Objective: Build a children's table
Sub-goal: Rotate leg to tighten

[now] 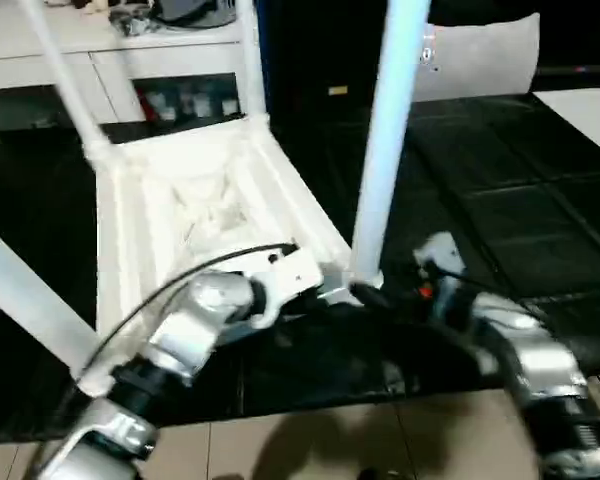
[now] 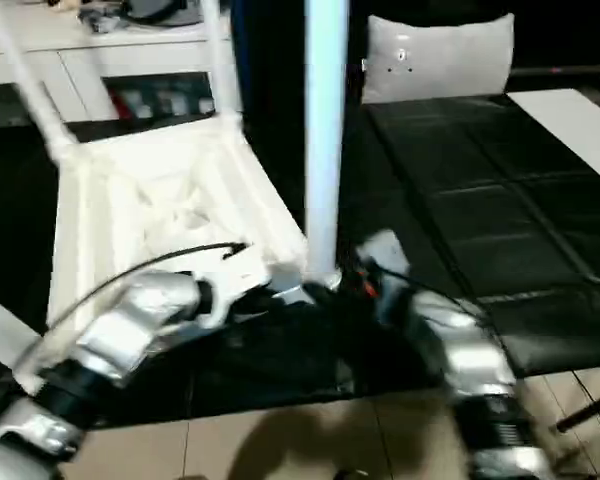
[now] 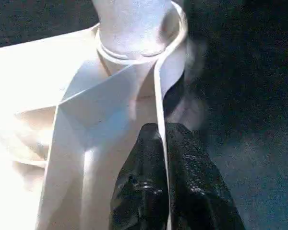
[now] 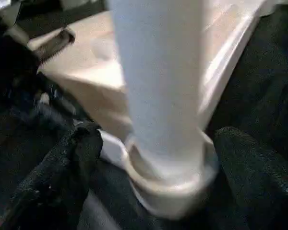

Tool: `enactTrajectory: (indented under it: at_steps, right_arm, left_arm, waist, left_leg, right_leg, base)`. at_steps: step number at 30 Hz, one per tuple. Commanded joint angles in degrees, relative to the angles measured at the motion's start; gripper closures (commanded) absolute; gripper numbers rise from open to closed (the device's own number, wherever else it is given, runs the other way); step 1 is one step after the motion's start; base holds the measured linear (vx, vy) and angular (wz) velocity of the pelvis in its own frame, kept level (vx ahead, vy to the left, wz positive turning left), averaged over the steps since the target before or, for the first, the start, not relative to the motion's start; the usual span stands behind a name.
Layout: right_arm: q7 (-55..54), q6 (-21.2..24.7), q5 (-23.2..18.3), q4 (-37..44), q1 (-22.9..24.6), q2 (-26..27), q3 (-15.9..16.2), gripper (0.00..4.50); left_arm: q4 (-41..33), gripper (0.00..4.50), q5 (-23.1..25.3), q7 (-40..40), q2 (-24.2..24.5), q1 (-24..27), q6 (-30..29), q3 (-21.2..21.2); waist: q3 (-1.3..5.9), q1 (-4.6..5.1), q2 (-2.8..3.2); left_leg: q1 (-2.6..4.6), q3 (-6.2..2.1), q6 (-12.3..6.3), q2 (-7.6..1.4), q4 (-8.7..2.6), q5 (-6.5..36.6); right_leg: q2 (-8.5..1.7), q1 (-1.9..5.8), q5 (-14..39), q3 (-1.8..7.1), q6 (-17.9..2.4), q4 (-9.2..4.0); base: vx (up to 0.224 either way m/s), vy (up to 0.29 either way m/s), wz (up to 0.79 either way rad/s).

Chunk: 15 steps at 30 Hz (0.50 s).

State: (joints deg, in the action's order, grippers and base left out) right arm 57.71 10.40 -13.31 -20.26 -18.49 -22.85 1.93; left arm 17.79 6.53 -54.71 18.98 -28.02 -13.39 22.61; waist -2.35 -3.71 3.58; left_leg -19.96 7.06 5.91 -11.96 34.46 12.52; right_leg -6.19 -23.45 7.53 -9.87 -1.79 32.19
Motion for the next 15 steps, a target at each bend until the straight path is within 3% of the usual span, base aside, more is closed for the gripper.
enactTrajectory:
  at_steps: [1,4,8,13,14,15]
  right_arm:
    - [4.45,-1.55,-0.54,1.84,-0.20,-1.83,0.65,0.11]
    - [9.59,-4.42,-0.26,1.90,-0.45,-4.69,1.99,0.11]
    - [13.00,-4.85,-1.00,1.24,-1.63,-5.53,2.58,0.11]
    - [15.95,-4.52,-2.02,1.43,-2.30,-5.87,3.66,0.11]
    - [16.45,-4.10,-2.24,1.90,-2.05,-6.01,3.93,0.11]
    - [17.16,-3.47,-2.43,3.07,-1.30,-6.36,4.29,0.11]
  left_arm:
    - [0.29,4.50,0.70,-4.21,2.20,-0.79,3.86,1.96]
    - [0.74,4.50,0.22,-8.97,4.94,-0.78,7.64,3.34]
    - [0.57,4.50,-0.35,-13.07,6.73,-0.71,10.30,4.45]
    - [2.84,4.50,0.45,-12.17,6.33,-1.95,11.92,4.48]
    - [4.02,4.50,0.78,-10.79,5.73,-2.46,12.03,4.12]
    - [5.94,4.50,1.28,-7.90,4.45,-3.32,11.64,3.31]
  waist:
    - [3.91,-0.36,-0.49]
    - [4.01,-0.68,-0.61]
    - [4.13,-1.53,-0.55]
    - [4.16,-2.44,-0.55]
    - [4.20,-2.57,-1.01]
    - [4.14,-2.91,-0.92]
  left_leg:
    - [-0.87,1.10,-6.24,-0.57,-3.88,8.68]
    - [-0.91,1.16,-6.50,-0.58,-3.79,8.35]
    - [-0.76,1.20,-6.88,-0.88,-3.73,6.76]
    - [-0.66,1.32,-6.60,-0.95,-3.71,6.34]
    - [-0.67,1.40,-6.59,-0.93,-3.68,6.22]
    - [-0.66,1.44,-6.69,-0.86,-3.64,5.81]
  right_leg:
    - [-2.40,4.47,19.05,3.06,-7.06,-3.65]
    - [-2.47,4.49,18.86,3.08,-7.31,-3.45]
    - [-2.49,4.29,17.37,3.28,-8.25,-3.06]
    - [-2.43,4.20,16.92,3.42,-8.73,-2.87]
    - [-2.43,4.22,17.01,3.44,-8.60,-2.91]
    - [-2.34,4.15,17.22,3.49,-8.46,-2.91]
  base:
    - [0.000,0.000,0.00]
    - [0.000,0.000,0.00]
    - [0.000,0.000,0.00]
    - [0.000,0.000,0.00]
    - [0.000,0.000,0.00]
    - [0.000,0.000,0.00]
